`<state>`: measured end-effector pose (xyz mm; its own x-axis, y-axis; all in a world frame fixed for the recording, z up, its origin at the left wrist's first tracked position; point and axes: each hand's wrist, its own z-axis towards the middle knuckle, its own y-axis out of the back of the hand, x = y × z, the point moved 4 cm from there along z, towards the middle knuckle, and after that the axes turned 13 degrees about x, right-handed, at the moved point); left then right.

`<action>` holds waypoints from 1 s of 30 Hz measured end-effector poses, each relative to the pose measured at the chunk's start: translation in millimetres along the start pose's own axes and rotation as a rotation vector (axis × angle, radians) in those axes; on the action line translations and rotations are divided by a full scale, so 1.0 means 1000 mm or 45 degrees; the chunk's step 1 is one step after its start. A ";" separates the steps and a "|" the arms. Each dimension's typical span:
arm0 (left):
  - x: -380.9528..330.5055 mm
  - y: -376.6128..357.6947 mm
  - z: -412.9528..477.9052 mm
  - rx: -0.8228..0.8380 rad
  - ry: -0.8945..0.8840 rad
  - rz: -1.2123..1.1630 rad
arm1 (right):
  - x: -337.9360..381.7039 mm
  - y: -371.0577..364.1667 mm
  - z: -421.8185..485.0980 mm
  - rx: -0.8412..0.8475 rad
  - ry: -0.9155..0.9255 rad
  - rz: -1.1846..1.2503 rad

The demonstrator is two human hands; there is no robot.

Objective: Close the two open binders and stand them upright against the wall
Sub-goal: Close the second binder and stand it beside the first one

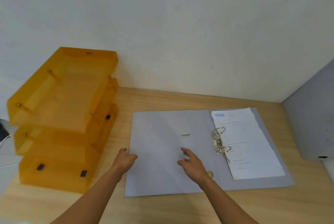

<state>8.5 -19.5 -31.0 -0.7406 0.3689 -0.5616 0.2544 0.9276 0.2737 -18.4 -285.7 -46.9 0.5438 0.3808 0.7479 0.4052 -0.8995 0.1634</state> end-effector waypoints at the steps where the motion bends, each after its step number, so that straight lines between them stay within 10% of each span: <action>1: 0.007 0.009 0.003 0.010 0.015 -0.003 | 0.002 -0.008 0.005 -0.005 0.001 -0.012; 17: -0.004 0.021 0.014 0.189 -0.122 -0.443 | 0.040 -0.033 0.009 0.066 -0.037 0.082; 23: -0.048 -0.001 -0.008 0.894 -0.422 -0.933 | 0.079 -0.032 0.001 0.106 0.079 0.146; 30: -0.108 -0.044 -0.042 1.061 -0.476 -0.999 | 0.119 -0.007 -0.030 0.055 0.265 0.180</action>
<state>50.9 -102.9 50.7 -0.6827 -0.4463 -0.5786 0.2408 0.6102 -0.7548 21.5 -241.0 59.9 0.4362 0.1954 0.8784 0.3694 -0.9290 0.0232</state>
